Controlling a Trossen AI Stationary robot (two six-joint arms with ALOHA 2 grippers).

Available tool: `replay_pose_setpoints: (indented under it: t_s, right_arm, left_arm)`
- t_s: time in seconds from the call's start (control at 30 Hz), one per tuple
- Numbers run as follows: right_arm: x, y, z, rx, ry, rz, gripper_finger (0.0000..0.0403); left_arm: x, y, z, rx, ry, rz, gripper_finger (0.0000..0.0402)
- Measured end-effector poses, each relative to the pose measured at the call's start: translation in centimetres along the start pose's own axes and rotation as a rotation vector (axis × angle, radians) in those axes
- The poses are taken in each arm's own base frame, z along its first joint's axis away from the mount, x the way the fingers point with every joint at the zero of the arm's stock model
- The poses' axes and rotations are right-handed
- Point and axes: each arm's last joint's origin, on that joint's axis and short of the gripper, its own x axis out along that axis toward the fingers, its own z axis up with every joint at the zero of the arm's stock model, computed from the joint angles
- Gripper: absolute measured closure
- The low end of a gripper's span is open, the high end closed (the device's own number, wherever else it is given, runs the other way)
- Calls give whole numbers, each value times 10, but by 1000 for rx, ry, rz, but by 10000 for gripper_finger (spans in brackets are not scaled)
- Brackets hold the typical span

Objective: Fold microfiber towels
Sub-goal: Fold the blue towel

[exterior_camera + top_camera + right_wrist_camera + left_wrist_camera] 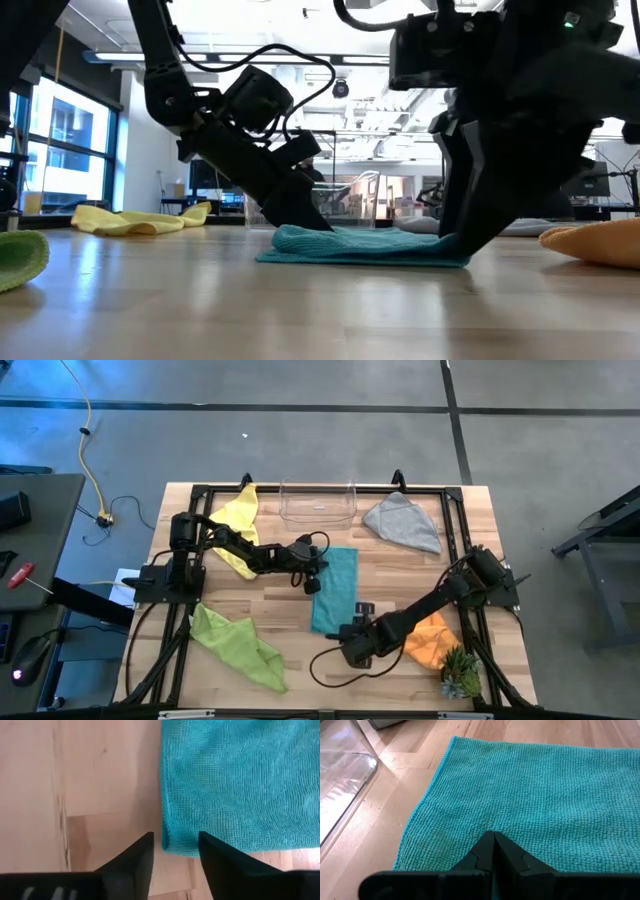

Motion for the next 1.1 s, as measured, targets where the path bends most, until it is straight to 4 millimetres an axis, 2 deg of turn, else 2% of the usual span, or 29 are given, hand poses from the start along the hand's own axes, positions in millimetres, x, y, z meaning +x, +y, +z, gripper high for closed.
replay_pose_setpoints:
  t_s: [0.2, 0.3, 0.4, 0.67, 0.77, 0.93, 1.1]
  right_arm:
    - [2, -1, -3, 28, 16, -10, 337]
    - [0, 3, -5, -5, 5, -1, 353]
    - [-2, 9, -8, -49, -1, 7, 339]
    - [-5, 15, -12, -144, -19, -20, 233]
    - [-5, 15, -12, -211, -24, -33, 207]
    - [-2, 13, -11, -274, -20, -39, 206]
    - [9, 12, -10, -323, 0, -36, 252]
  left_arm:
    - [0, 0, 0, 0, 1, 3, 401]
    - [0, 0, 0, 0, 1, 3, 401]
    - [0, 0, 0, 0, 1, 3, 401]
    - [0, 0, 0, 0, 1, 3, 401]
    - [0, 0, 0, 0, 1, 3, 401]
    - [0, 0, 0, -1, 1, 3, 401]
    - [0, 0, 0, -1, 1, 2, 401]
